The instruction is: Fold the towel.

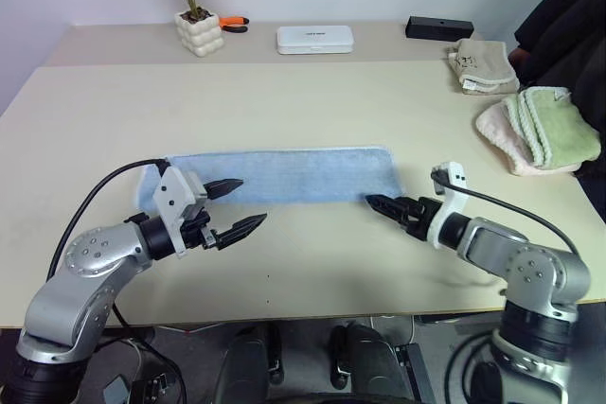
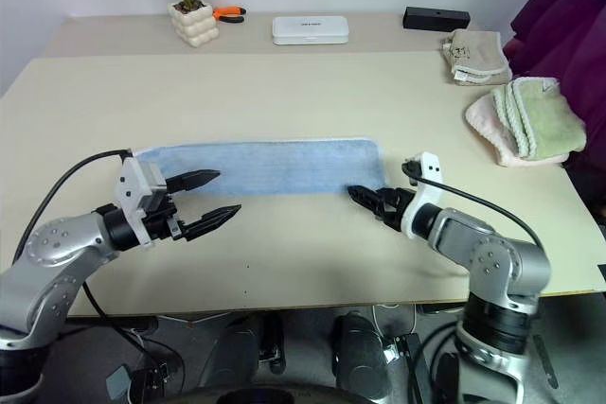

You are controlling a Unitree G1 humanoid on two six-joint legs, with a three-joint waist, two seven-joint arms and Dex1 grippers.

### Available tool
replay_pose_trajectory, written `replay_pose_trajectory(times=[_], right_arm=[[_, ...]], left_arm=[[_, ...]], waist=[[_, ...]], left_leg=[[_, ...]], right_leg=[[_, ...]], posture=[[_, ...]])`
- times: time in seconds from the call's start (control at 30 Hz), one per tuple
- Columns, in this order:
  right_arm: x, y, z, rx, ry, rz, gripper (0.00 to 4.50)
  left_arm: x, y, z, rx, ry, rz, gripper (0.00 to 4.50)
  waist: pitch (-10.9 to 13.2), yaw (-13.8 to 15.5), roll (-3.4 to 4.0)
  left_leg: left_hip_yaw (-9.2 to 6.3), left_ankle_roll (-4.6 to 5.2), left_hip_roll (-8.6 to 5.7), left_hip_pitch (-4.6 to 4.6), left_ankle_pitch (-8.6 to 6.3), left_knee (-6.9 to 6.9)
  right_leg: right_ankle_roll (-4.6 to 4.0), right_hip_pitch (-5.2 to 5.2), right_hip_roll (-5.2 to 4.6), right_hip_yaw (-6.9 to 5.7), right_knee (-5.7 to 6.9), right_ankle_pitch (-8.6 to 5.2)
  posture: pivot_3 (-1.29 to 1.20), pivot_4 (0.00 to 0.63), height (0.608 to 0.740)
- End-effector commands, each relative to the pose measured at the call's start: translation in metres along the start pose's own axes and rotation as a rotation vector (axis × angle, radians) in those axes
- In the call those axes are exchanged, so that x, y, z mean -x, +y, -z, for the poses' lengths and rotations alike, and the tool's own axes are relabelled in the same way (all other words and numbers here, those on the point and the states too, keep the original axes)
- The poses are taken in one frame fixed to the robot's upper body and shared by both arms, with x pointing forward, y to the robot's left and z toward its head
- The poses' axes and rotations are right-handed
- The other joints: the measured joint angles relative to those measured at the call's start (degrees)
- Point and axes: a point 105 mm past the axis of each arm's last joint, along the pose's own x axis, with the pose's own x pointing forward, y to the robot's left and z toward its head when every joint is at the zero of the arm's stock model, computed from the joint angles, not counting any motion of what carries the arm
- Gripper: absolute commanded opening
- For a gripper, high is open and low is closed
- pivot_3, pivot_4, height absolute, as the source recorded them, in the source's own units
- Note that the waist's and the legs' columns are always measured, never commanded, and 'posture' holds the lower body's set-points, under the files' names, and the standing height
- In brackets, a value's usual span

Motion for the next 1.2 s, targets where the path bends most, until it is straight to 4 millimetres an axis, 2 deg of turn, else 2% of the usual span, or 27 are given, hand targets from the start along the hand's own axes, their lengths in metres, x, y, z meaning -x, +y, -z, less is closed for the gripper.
replay_pose_trajectory(times=[0.03, 0.1, 0.33, 0.5, 0.63, 0.73, 0.8, 0.87, 0.9, 0.93, 1.03, 1.13, 1.2], right_arm=[[-0.009, -0.022, -0.001, -0.139, -0.025, 0.142, 4.23], [-0.013, -0.027, -0.004, -0.200, -0.048, 0.188, 3.63], [-0.016, -0.027, -0.017, -0.268, -0.111, 0.218, 0.12], [-0.009, -0.033, -0.029, -0.261, -0.167, 0.259, 0.02], [0.017, -0.040, -0.051, -0.141, -0.216, 0.278, 0.02], [0.037, -0.034, -0.073, 0.066, -0.220, 0.259, 0.02], [0.043, -0.020, -0.089, 0.234, -0.220, 0.220, 0.02], [0.044, -0.003, -0.096, 0.386, -0.201, 0.162, 0.02], [0.043, 0.004, -0.096, 0.443, -0.188, 0.131, 0.02], [0.040, 0.022, -0.092, 0.570, -0.154, 0.060, 0.02], [0.032, 0.061, -0.067, 0.836, -0.044, -0.135, 0.02], [0.018, 0.083, -0.035, 1.009, 0.064, -0.274, 0.02], [0.003, 0.085, -0.027, 1.038, 0.084, -0.283, 0.02]], left_arm=[[0.002, -0.009, -0.008, -0.024, -0.013, 0.030, 3.78], [0.004, -0.011, -0.006, -0.024, -0.004, 0.025, 3.78], [0.003, -0.017, -0.001, -0.006, 0.000, 0.017, 3.78], [0.000, -0.020, 0.002, 0.004, -0.001, 0.017, 3.78], [-0.001, -0.019, 0.005, 0.011, 0.004, 0.014, 3.78], [-0.002, -0.018, 0.008, 0.014, 0.009, 0.014, 3.78], [-0.003, -0.017, 0.010, 0.013, 0.011, 0.015, 3.78], [-0.004, -0.017, 0.011, 0.010, 0.015, 0.018, 3.78], [-0.004, -0.017, 0.011, 0.009, 0.017, 0.019, 3.78], [-0.005, -0.017, 0.012, 0.006, 0.019, 0.022, 3.78], [-0.005, -0.016, 0.012, 0.002, 0.021, 0.021, 3.78], [-0.006, -0.016, 0.012, 0.002, 0.020, 0.021, 3.78], [-0.007, -0.017, 0.011, 0.002, 0.019, 0.021, 3.78]], waist=[[-0.1, -0.1, 0.01], [-0.3, 0.0, 0.06], [-0.4, 0.0, 0.08], [-0.4, 0.1, 0.09], [-0.4, 0.4, 0.19], [-0.3, 0.3, 0.32], [-0.3, -0.1, 0.34], [-0.3, -0.5, 0.35], [-0.3, -0.6, 0.36], [-0.3, -0.6, 0.36], [-0.3, -0.4, 0.36], [-0.3, 0.1, 0.34], [-0.3, 0.2, 0.33]], left_leg=[[0.01, -0.01, 0.00, 0.00, 0.00, 0.00], [0.01, -0.02, 0.01, 0.01, 0.01, 0.00], [0.02, -0.01, 0.00, -0.02, 0.00, -0.03], [0.03, -0.01, -0.01, -0.05, 0.00, -0.08], [0.03, 0.02, -0.08, -0.08, -0.02, -0.08], [0.03, 0.06, -0.11, -0.10, -0.05, -0.09], [0.04, 0.08, -0.10, -0.08, -0.05, -0.12], [0.08, 0.09, -0.07, -0.04, -0.06, -0.18], [0.08, 0.12, -0.03, -0.02, -0.08, -0.20], [0.08, 0.22, 0.00, -0.02, -0.13, -0.23], [0.08, 0.28, 0.02, -0.02, -0.17, -0.27], [0.08, 0.29, 0.02, -0.03, -0.17, -0.26], [0.08, 0.31, 0.01, -0.04, -0.19, -0.23]], right_leg=[[0.00, 0.00, 0.00, 0.00, 0.00, 0.00], [0.00, 0.01, 0.01, 0.00, 0.00, 0.00], [-0.01, -0.04, 0.00, 0.02, -0.02, 0.00], [0.00, -0.08, 0.00, 0.03, -0.03, 0.00], [0.00, -0.09, -0.04, 0.03, -0.05, 0.00], [0.00, -0.10, -0.05, 0.04, -0.10, -0.01], [0.01, -0.13, -0.05, 0.10, -0.10, -0.01], [0.01, -0.18, 0.00, 0.16, -0.09, -0.01], [0.00, -0.18, 0.03, 0.16, -0.08, -0.01], [0.00, -0.20, 0.04, 0.17, -0.08, -0.01], [0.00, -0.23, 0.05, 0.17, -0.08, -0.02], [0.01, -0.22, 0.03, 0.16, -0.11, -0.02], [0.01, -0.21, 0.02, 0.16, -0.13, -0.02]], posture=[[0.00, 0.150, 0.740], [0.00, 0.150, 0.740], [0.00, 0.150, 0.740], [0.00, 0.150, 0.740], [0.00, 0.150, 0.740], [0.00, 0.150, 0.740], [0.00, 0.150, 0.740], [0.00, 0.150, 0.740], [0.00, 0.150, 0.740], [0.00, 0.150, 0.740], [0.00, 0.150, 0.740], [0.00, 0.150, 0.740], [0.00, 0.150, 0.740]])
